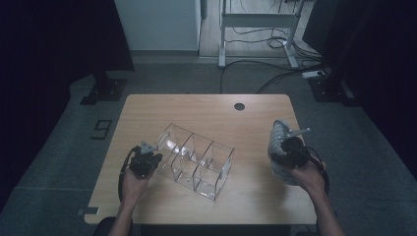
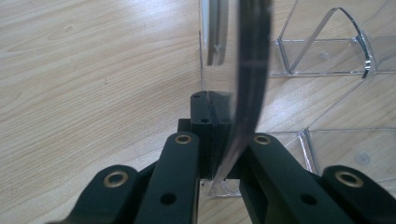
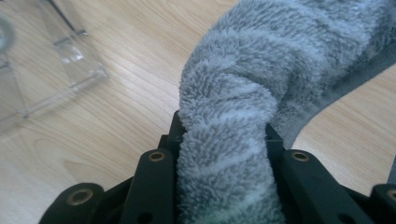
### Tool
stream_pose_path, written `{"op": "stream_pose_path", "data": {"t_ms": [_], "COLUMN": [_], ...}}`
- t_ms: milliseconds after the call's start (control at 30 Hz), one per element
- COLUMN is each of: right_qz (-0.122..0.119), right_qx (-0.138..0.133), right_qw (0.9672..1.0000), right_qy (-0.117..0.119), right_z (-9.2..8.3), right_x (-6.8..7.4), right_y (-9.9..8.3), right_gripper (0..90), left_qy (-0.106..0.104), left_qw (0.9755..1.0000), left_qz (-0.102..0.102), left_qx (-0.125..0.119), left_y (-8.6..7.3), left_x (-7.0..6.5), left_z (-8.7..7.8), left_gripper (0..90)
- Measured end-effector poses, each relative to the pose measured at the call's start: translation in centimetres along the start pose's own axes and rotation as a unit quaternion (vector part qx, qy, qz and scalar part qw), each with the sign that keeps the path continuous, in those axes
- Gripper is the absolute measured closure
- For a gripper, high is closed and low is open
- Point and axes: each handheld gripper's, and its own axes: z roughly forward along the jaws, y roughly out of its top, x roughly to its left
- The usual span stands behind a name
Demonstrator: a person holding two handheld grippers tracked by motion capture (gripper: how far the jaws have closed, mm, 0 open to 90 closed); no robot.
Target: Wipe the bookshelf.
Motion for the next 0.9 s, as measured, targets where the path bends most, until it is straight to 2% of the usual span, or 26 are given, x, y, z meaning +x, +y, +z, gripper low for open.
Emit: {"op": "stream_pose_path", "data": {"t_ms": [400,600,700,900], "right_qz": [0.019,0.023,0.021,0.017], "right_qx": [0.025,0.043,0.049,0.046], "right_qw": [0.9995,0.9987,0.9984,0.9985], "right_qy": [0.009,0.015,0.018,0.023], "right_z": [5.0,7.1,7.6,7.1], "right_x": [-0.4,-0.4,-0.5,-0.4], "right_y": [-2.5,-3.8,-4.2,-3.9], "right_gripper": [64.3,58.5,52.3,38.9], "left_qy": [-0.001,-0.002,-0.002,0.001], "left_qw": [1.0,1.0,1.0,1.0], "left_qz": [0.002,0.003,0.004,0.01], "left_qx": [0.0,0.0,0.0,-0.001], "left_y": [0.0,0.0,0.0,0.0], "left_x": [0.0,0.0,0.0,0.0], "left_z": [0.0,0.0,0.0,0.0], "left_gripper": [86.8,86.7,86.6,85.6]}}
